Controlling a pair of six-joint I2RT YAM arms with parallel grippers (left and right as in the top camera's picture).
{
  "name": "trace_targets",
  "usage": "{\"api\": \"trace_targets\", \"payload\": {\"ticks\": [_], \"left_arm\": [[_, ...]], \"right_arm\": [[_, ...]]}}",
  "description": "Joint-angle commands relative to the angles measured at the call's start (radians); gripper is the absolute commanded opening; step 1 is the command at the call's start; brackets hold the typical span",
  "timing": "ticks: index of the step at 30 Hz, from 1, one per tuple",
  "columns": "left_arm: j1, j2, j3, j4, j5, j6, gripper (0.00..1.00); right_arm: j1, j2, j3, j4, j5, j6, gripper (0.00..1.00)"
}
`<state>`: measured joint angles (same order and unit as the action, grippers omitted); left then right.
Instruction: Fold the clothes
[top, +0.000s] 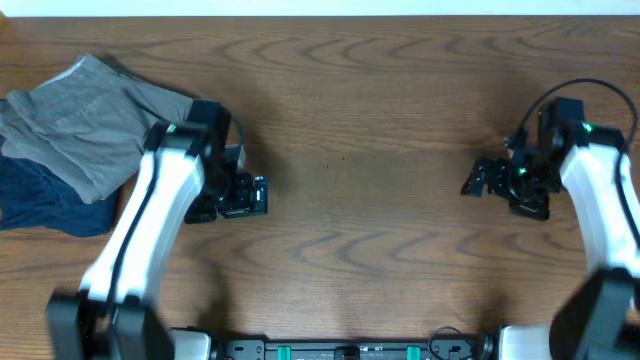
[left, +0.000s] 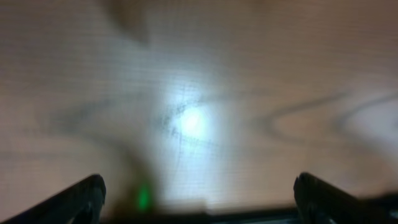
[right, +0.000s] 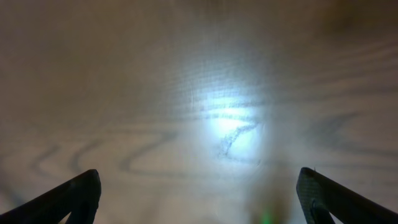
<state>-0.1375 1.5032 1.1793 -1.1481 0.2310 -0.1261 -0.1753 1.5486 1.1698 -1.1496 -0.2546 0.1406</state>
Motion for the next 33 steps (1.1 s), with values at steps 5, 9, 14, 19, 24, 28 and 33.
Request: {"api": "trace_targets", "payload": {"ticks": [5, 9, 14, 19, 24, 28, 33], "left_arm": [[0.003, -0.515, -0.208, 0.256, -0.063, -0.036, 0.98], [0.003, -0.812, -0.369, 0.372, -0.138, -0.036, 0.98], [0.003, -1.061, -0.478, 0.43, -0.183, -0.036, 0.98], [0.003, -1.147, -0.479, 0.409, -0.183, -0.036, 0.98], [0.003, -1.148, -0.479, 0.386, -0.183, -0.035, 0.98], [0.003, -1.147, -0.479, 0.386, -0.183, -0.035, 0.98], [0.003, -1.147, -0.479, 0.386, -0.183, -0.035, 0.98]], "right_arm": [[-0.005, -0.457, -0.207, 0.235, 0.079, 0.026, 0.99], [0.016, -0.806, -0.406, 0.412, 0.183, 0.087, 0.99], [0.017, -1.159, -0.557, 0.484, 0.247, 0.09, 0.99], [0.017, -1.338, -0.576, 0.369, 0.247, 0.09, 0.99], [0.017, -1.373, -0.576, 0.23, 0.247, 0.09, 0.99], [0.017, -1.373, -0.576, 0.102, 0.247, 0.09, 0.99], [0.017, -1.373, -0.577, 0.061, 0.248, 0.09, 0.99]]}}
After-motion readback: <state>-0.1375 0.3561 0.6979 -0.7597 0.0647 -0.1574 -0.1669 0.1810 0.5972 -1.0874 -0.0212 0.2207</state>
